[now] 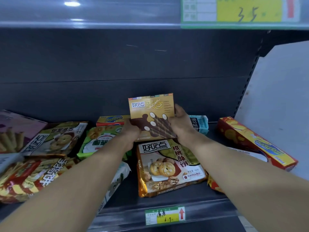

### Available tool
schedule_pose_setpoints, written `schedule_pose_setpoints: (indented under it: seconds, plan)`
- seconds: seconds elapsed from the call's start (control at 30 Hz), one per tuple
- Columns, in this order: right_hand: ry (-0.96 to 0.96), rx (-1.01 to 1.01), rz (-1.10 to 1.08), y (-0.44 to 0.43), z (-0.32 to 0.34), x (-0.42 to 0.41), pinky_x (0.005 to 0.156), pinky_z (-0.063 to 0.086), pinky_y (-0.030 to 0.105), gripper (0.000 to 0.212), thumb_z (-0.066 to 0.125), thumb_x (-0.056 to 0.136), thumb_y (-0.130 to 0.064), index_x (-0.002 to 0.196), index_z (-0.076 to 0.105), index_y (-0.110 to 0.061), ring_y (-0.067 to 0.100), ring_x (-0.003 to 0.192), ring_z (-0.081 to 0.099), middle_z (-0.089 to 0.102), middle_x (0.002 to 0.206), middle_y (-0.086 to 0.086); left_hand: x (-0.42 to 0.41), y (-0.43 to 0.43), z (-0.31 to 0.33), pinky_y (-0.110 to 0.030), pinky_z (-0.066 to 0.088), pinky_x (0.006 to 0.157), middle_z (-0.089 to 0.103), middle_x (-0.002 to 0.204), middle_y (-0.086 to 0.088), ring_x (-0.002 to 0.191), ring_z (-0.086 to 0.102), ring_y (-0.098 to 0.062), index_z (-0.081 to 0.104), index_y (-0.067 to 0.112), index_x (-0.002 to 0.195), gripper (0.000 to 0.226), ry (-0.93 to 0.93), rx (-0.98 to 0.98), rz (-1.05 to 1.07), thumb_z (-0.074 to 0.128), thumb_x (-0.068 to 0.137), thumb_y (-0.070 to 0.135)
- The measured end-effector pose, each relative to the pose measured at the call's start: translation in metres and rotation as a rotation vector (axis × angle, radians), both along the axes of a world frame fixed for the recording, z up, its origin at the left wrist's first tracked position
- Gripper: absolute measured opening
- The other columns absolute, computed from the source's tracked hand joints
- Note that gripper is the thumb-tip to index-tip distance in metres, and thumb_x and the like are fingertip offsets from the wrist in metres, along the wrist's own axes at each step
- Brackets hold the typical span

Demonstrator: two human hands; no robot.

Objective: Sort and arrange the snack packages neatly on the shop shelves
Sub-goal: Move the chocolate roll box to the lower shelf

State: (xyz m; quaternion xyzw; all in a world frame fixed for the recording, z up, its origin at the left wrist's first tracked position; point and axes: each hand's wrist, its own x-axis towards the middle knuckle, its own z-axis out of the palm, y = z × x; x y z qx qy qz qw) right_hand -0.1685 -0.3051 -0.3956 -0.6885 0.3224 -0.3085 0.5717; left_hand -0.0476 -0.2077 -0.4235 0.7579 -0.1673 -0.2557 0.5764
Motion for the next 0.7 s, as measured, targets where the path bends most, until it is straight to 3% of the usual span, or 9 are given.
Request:
schedule_pose_setpoints:
  seconds: [0.1,0.17,0.27,0.4,0.5,0.57,0.7]
  plan:
    - [0.025,0.044,0.013,0.000,-0.006,0.004,0.080,0.057,0.033,0.049,0.046,0.087,0.003,0.126,0.051,-0.026,0.012,0.094,0.066,0.067,0.099,-0.012,0.003,0.004,-0.001,-0.036,0.045,0.085,0.056,0.121,-0.008,0.101,0.052,-0.023,0.036,0.013,0.134,0.047,-0.015,-0.008,0.056,0.043,0.091,-0.004]
    - [0.038,0.097,0.040,-0.003,-0.010,0.002,0.086,0.055,0.037,0.047,0.051,0.087,0.002,0.128,0.050,-0.022,0.014,0.097,0.065,0.068,0.104,-0.005,0.002,0.003,-0.002,-0.038,0.048,0.086,0.057,0.123,-0.009,0.102,0.053,-0.025,0.036,0.015,0.136,0.051,-0.038,0.008,0.069,0.040,0.089,-0.006]
    - [0.076,0.093,0.046,-0.009,-0.013,-0.007,0.082,0.054,0.033,0.042,0.052,0.088,0.002,0.124,0.053,-0.020,0.015,0.098,0.065,0.070,0.104,-0.004,-0.006,-0.002,-0.004,-0.033,0.052,0.068,0.060,0.105,-0.007,0.090,0.057,-0.024,0.041,0.015,0.132,0.047,-0.051,0.014,0.055,0.040,0.089,-0.006]
    - [0.119,0.003,-0.109,-0.021,-0.012,-0.021,0.086,0.050,0.034,0.036,0.042,0.092,-0.001,0.122,0.052,-0.019,0.016,0.098,0.060,0.065,0.108,-0.002,-0.026,-0.014,-0.004,-0.040,0.056,0.073,0.057,0.094,-0.004,0.090,0.059,-0.028,0.041,0.019,0.131,0.054,-0.065,0.038,-0.031,0.053,0.086,-0.007]
    - [0.116,-0.009,-0.228,-0.027,-0.010,-0.028,0.072,0.043,0.030,0.033,0.039,0.093,-0.002,0.119,0.048,-0.018,0.010,0.080,0.053,0.061,0.100,-0.001,-0.034,-0.022,0.000,-0.035,0.054,0.068,0.058,0.109,-0.010,0.099,0.060,-0.031,0.036,0.018,0.136,0.065,-0.077,0.076,-0.086,0.062,0.082,-0.007]
    - [0.103,0.005,-0.270,-0.030,-0.008,-0.029,0.070,0.043,0.030,0.034,0.039,0.090,0.000,0.119,0.048,-0.017,0.011,0.079,0.053,0.061,0.104,0.002,-0.035,-0.026,0.003,-0.031,0.051,0.071,0.058,0.122,-0.011,0.106,0.058,-0.029,0.038,0.017,0.138,0.069,-0.118,0.077,-0.105,0.067,0.079,-0.005]
    - [0.097,-0.019,-0.372,-0.029,-0.001,-0.026,0.092,0.047,0.041,0.037,0.039,0.086,-0.005,0.121,0.048,-0.013,0.027,0.101,0.054,0.054,0.121,0.012,-0.033,-0.027,0.006,-0.035,0.048,0.091,0.057,0.129,-0.011,0.115,0.055,-0.027,0.040,0.016,0.139,0.072,-0.123,0.039,-0.136,0.071,0.076,-0.003]
